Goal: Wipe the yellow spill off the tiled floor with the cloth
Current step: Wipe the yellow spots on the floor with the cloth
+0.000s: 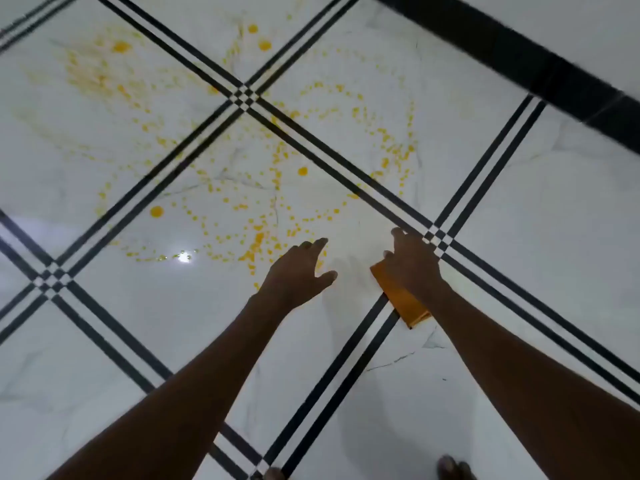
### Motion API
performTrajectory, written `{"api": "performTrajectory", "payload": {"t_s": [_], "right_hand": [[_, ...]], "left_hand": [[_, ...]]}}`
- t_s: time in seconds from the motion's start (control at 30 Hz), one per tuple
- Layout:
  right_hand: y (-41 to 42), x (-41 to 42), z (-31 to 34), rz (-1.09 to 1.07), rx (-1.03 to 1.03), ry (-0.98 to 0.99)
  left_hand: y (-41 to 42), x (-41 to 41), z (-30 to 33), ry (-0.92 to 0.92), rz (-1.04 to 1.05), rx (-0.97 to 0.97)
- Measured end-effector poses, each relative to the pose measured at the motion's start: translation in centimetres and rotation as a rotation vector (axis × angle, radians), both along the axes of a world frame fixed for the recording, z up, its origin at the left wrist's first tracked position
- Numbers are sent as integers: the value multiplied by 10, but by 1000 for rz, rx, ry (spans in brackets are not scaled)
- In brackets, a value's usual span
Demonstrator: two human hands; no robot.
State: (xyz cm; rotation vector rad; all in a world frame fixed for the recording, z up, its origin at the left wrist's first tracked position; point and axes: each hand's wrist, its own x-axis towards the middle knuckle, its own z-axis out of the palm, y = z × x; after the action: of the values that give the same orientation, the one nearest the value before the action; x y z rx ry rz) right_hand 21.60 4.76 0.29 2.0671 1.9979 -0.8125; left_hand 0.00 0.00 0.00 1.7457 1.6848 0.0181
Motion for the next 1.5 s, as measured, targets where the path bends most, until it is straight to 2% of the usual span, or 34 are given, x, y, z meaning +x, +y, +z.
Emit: {"api": "performTrajectory", "payload": {"t_s": [0.13, 0.23, 0.37, 0.43, 0.57, 0.7, 0.87, 0.97, 1.07, 1.13, 1.27, 1.37, 1.43, 1.5], "right_hand": [[-17, 22, -47, -175, 130, 9], [-29, 34, -75, -283, 220, 91], [-34, 47, -95, -291, 289, 130], [-30, 51, -96, -294, 257, 209], [-19, 51, -90, -292, 188, 311], [-13, 45, -79, -276, 129, 333], [-9, 38, -45, -256, 41, 464], [2, 27, -13, -253, 26, 604], [22, 15, 19, -189, 68, 683], [34, 9, 35, -117, 142, 669], [39, -8, 55, 35, 345, 511], [19, -24, 46, 74, 404, 447], [-1, -30, 17, 139, 311, 365], [-24, -36, -19, 217, 45, 240]], "left_hand": [[12, 13, -38, -13, -87, 18], [20, 19, -60, -2, -165, 71], [38, 17, -72, 2, -263, 81], [49, 18, -73, 1, -305, 90], [72, 27, -68, -102, -292, 59], [85, 41, -61, -171, -283, 11], [79, 47, -60, -249, -326, -154], [75, 45, -50, -274, -356, -115], [84, 27, -23, -249, -348, 56], [94, 10, -5, -260, -316, 166], [96, -21, 24, -229, -199, 350], [74, -32, 11, -145, -129, 542], [55, -38, -13, -63, -176, 525], [32, -45, -35, 59, -282, 330]]}}
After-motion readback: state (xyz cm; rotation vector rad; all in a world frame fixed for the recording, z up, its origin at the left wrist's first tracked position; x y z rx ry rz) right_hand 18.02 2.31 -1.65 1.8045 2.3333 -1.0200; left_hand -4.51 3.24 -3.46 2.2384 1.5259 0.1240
